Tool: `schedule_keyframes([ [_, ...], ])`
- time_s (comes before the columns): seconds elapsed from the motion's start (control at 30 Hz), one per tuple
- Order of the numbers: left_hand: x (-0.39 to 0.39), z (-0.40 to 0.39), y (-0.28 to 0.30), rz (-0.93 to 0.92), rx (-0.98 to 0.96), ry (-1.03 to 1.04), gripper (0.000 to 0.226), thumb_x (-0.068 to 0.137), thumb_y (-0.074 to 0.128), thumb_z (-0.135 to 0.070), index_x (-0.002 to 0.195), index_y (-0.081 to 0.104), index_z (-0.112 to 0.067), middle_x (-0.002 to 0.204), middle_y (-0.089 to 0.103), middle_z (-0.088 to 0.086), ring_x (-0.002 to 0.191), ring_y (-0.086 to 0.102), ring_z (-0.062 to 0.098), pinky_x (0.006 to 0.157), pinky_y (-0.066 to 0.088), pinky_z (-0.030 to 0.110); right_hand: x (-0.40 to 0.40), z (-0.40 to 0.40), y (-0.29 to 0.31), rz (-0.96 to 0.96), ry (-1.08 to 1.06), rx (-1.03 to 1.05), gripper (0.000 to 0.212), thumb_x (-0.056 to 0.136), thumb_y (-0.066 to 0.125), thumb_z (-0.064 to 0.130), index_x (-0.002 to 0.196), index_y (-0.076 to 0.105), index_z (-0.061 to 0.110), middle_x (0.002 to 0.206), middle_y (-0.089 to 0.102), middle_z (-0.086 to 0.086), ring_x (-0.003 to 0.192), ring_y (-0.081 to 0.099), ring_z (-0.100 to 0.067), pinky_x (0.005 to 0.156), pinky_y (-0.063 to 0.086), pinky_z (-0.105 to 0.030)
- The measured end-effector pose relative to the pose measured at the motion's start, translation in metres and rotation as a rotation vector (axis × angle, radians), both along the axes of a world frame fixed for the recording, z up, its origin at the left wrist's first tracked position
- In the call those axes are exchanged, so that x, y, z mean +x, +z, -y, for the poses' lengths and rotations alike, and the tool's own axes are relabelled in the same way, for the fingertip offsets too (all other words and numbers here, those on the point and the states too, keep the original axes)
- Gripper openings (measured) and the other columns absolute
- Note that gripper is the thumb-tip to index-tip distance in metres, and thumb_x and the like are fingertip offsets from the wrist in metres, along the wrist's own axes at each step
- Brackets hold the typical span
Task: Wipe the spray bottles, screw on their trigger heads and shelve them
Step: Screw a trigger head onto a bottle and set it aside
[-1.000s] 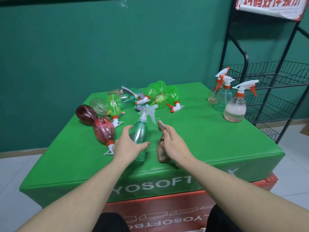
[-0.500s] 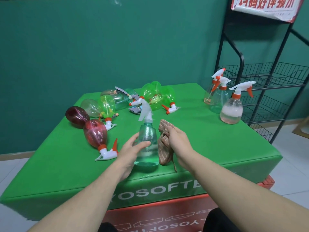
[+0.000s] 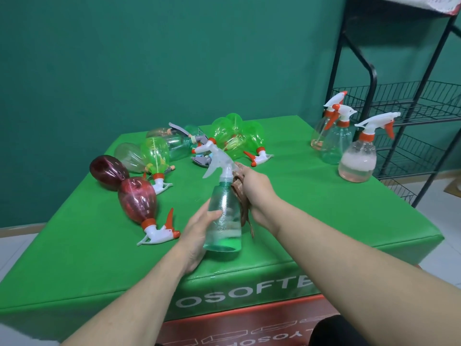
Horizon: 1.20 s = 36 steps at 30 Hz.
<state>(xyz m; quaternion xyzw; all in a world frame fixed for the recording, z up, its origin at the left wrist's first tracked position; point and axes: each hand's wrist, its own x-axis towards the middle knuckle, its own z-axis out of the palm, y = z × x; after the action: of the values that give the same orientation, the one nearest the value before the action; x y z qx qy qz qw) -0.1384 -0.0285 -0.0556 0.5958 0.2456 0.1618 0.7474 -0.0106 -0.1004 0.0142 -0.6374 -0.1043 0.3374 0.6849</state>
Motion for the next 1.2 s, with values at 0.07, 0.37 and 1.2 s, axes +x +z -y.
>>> schedule_keyframes([
  [0.07,-0.001,-0.001,-0.002,0.009,-0.005,-0.001,0.086,0.061,0.079,-0.050,0.142,0.056,-0.039,0.123,0.075,0.004,0.113,0.072,0.030,0.098,0.054,0.062,0.001,-0.007,0.004,-0.045,-0.002,0.001,0.028,0.100,0.043,0.010,0.106,0.070,0.004,0.085,0.066,-0.016,0.064,0.059,-0.025,0.063,0.052,-0.035],
  [0.37,0.002,-0.002,-0.002,0.081,-0.022,0.006,0.082,0.067,0.084,-0.034,0.144,0.057,-0.032,0.130,0.072,-0.005,0.121,0.068,0.019,0.115,0.043,0.051,-0.010,-0.011,0.006,0.260,0.082,-0.171,0.028,0.105,0.033,0.014,0.091,0.057,0.010,0.089,0.060,-0.006,0.075,0.058,-0.018,0.064,0.046,-0.025],
  [1.2,0.001,-0.010,-0.010,0.145,-0.230,0.101,0.068,0.085,0.067,-0.046,0.143,0.054,-0.012,0.130,0.071,0.014,0.119,0.069,0.034,0.103,0.053,0.052,-0.034,0.002,-0.007,0.672,-0.071,0.131,0.037,0.106,0.037,0.041,0.140,0.049,0.052,0.123,0.059,0.019,0.121,0.058,-0.005,0.107,0.047,-0.030],
])
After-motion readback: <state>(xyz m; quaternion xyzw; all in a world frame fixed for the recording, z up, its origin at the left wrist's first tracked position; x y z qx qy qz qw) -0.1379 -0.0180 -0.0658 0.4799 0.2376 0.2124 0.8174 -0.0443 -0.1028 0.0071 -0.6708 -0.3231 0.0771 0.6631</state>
